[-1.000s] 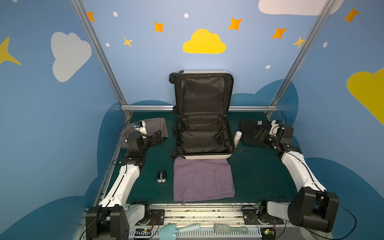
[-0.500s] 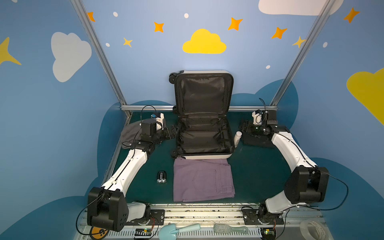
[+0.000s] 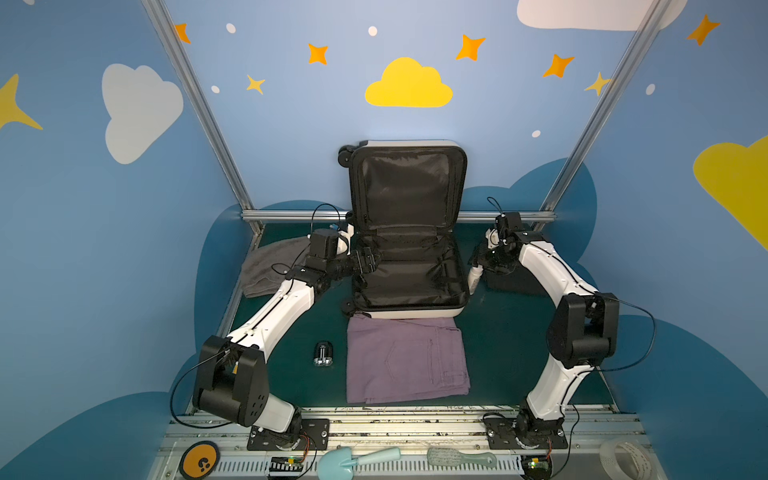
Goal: Pack the luggage
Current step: 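Grasp the white tube with the right gripper while the left reaches the suitcase, then lift the white tube into the suitcase with the right gripper while the left holds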
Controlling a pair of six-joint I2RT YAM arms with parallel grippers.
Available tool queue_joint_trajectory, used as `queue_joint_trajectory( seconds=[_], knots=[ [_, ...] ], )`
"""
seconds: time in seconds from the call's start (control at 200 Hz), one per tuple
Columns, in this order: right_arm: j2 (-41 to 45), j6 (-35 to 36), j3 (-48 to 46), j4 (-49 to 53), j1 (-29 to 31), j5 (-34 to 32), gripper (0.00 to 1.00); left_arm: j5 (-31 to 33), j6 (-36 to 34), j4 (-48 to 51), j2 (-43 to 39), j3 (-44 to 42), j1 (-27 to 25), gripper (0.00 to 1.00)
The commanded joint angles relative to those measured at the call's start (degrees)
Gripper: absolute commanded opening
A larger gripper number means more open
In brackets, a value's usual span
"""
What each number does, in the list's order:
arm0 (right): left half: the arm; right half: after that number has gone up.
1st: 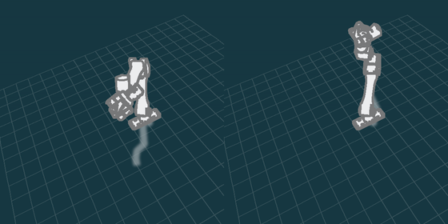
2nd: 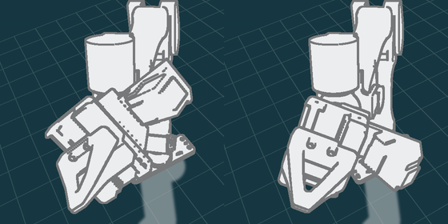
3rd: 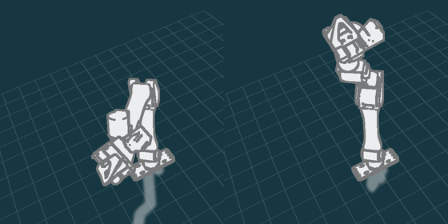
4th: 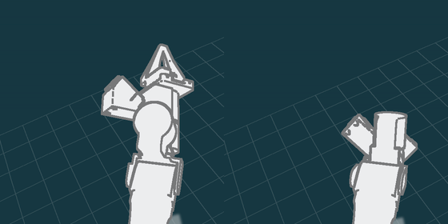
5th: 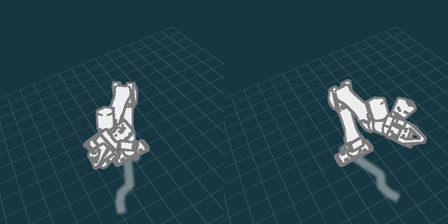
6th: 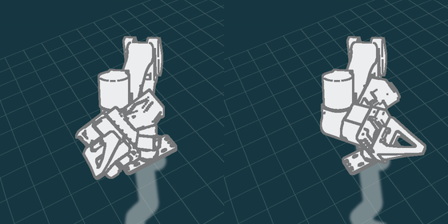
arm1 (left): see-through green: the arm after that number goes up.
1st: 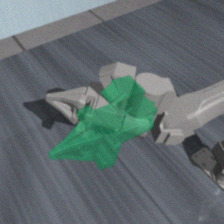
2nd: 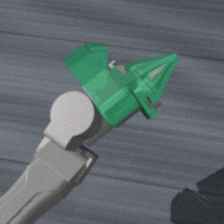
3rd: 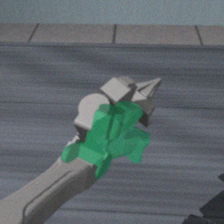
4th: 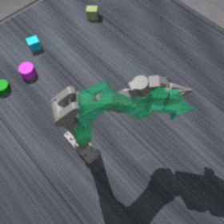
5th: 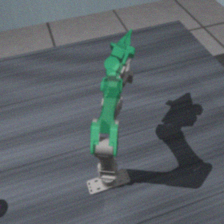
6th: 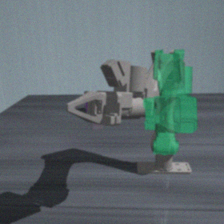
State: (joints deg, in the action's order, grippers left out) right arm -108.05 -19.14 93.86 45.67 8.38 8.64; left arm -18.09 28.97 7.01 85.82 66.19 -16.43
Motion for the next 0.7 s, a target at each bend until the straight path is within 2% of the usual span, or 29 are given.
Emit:
queue_joint_trajectory(
  seconds=[0.0, 0.135, 0.441, 0.521, 0.691],
  knots=[
    [-3.18, 0.50, 4.73, 8.48, 0.45, -1.79, 0.57, -1.31, 0.73, 0.66, 0.99, 1.82, -0.26, 1.00],
    [-4.97, 0.68, 5.50, 9.02, 0.58, -1.61, 0.53, -1.37, 0.74, 0.73, 1.79, 2.34, -0.70, 1.00],
    [-3.81, 0.59, 2.17, 7.20, 0.67, -2.65, 0.52, -1.42, 0.82, 0.83, 3.35, 3.48, -1.17, 1.00],
    [-3.34, 0.71, 1.41, 6.87, 0.70, -2.67, 0.45, -1.46, 0.81, 0.98, 3.72, 3.74, -1.32, 1.00],
    [-1.84, 0.93, 1.57, 7.05, 0.63, -2.49, 0.21, -1.18, 1.26, 1.04, 4.35, 4.37, -1.61, 1.00]
  ],
)
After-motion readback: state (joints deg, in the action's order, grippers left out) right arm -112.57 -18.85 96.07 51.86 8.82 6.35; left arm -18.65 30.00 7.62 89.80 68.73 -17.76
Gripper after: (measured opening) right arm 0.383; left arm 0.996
